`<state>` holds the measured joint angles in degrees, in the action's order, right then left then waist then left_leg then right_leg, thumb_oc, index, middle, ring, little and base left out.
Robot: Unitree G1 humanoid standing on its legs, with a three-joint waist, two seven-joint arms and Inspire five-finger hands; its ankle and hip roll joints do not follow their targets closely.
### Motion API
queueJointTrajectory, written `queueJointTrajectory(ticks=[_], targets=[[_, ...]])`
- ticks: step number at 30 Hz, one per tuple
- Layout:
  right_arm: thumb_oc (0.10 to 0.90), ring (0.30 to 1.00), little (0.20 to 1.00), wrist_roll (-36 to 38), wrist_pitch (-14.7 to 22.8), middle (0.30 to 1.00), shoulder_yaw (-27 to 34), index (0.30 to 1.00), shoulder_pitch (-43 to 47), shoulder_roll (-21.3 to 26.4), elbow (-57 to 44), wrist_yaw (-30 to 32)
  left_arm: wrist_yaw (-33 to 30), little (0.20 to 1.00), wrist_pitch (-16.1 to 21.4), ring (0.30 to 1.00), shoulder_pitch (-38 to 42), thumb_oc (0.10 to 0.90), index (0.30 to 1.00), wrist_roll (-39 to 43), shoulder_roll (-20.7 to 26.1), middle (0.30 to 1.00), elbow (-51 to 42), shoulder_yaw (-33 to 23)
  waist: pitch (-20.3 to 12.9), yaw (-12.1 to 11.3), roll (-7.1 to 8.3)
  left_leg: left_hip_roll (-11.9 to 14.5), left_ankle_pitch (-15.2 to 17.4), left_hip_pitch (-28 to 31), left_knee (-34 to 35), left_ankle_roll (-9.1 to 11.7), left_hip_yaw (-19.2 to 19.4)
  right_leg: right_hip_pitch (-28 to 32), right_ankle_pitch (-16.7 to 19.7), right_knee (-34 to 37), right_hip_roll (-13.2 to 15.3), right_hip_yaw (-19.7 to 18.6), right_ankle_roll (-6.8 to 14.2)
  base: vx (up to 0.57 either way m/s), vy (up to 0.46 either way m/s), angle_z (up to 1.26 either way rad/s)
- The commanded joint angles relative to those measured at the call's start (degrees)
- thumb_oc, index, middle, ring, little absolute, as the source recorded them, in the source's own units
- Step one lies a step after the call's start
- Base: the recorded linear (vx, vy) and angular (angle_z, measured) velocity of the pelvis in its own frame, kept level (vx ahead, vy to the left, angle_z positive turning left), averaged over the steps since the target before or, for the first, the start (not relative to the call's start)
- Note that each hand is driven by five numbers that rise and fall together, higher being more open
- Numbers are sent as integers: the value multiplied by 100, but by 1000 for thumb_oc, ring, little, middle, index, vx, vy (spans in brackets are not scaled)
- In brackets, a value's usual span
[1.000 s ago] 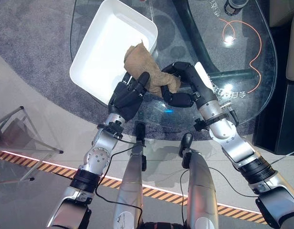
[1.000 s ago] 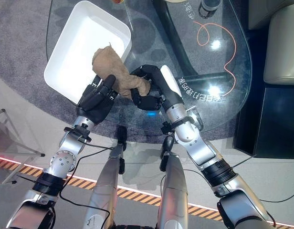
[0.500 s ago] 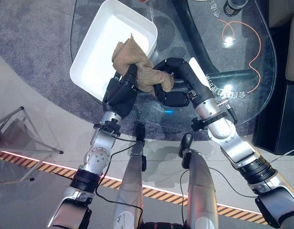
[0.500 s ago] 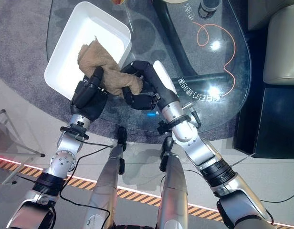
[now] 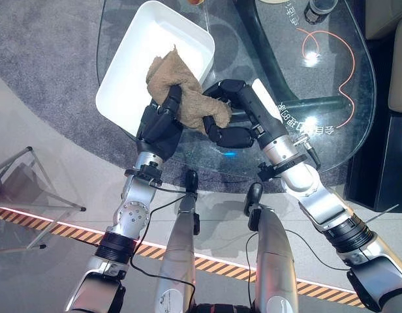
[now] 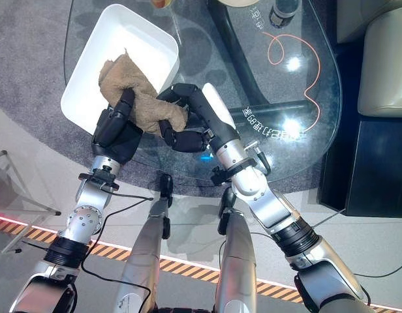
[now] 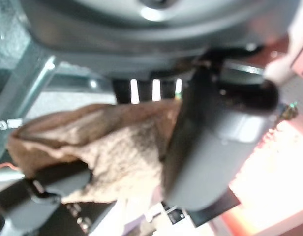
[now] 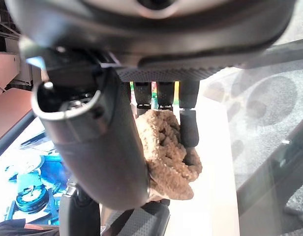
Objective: Wipe the table with a cloth and put it in the basket.
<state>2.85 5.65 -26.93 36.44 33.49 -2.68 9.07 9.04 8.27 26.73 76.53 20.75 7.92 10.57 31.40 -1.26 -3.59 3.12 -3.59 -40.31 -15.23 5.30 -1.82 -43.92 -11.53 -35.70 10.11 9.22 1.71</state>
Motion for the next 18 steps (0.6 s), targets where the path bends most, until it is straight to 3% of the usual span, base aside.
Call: queueJointTrajectory(ticks=[1, 2, 3, 5, 6, 18], targets=[[100, 300, 200, 63, 656, 300, 206, 300, 781, -218, -759, 105, 507, 200, 345, 300, 416, 100, 300, -173, -119, 300, -1153, -22, -161, -31, 173, -424, 537, 216, -589, -324, 435, 456, 865, 1127, -306, 106, 239, 0, 0, 0], [100, 300, 200, 63, 656, 300, 206, 300, 781, -218, -759, 105, 507, 200, 345, 300, 416, 100, 300, -173, -119, 300, -1153, -22, -161, -31, 173, -424, 537, 216, -589, -324, 435, 456, 865, 1127, -306, 106, 239, 0, 0, 0], [224, 406, 324, 106, 617, 406, 237, 406, 759, -247, -789, 94, 474, 200, 358, 300, 398, 100, 300, -220, -138, 300, -1183, -38, -161, -30, 169, -424, 536, 210, -590, -324, 434, 444, 867, 1115, -298, 113, 245, 0, 0, 0], [350, 514, 450, 126, 615, 514, 238, 514, 755, -252, -784, 99, 490, 200, 353, 300, 387, 100, 300, -224, -138, 300, -1177, -41, -161, -33, 169, -425, 536, 211, -589, -324, 433, 444, 867, 1116, -297, 114, 244, 0, 0, 0], [800, 900, 900, 202, 616, 900, 238, 900, 741, -262, -776, 118, 491, 200, 348, 300, 377, 100, 300, -241, -138, 300, -1180, -40, -161, -34, 169, -425, 531, 214, -581, -324, 436, 449, 867, 1123, -299, 115, 242, 0, 0, 0], [800, 900, 900, 200, 651, 900, 288, 900, 666, -332, -760, 172, 442, 200, 455, 300, 353, 100, 300, -371, -152, 300, -1202, -48, -161, -19, 161, -429, 533, 223, -575, -324, 446, 446, 863, 1114, -307, 97, 241, 0, 0, 0]])
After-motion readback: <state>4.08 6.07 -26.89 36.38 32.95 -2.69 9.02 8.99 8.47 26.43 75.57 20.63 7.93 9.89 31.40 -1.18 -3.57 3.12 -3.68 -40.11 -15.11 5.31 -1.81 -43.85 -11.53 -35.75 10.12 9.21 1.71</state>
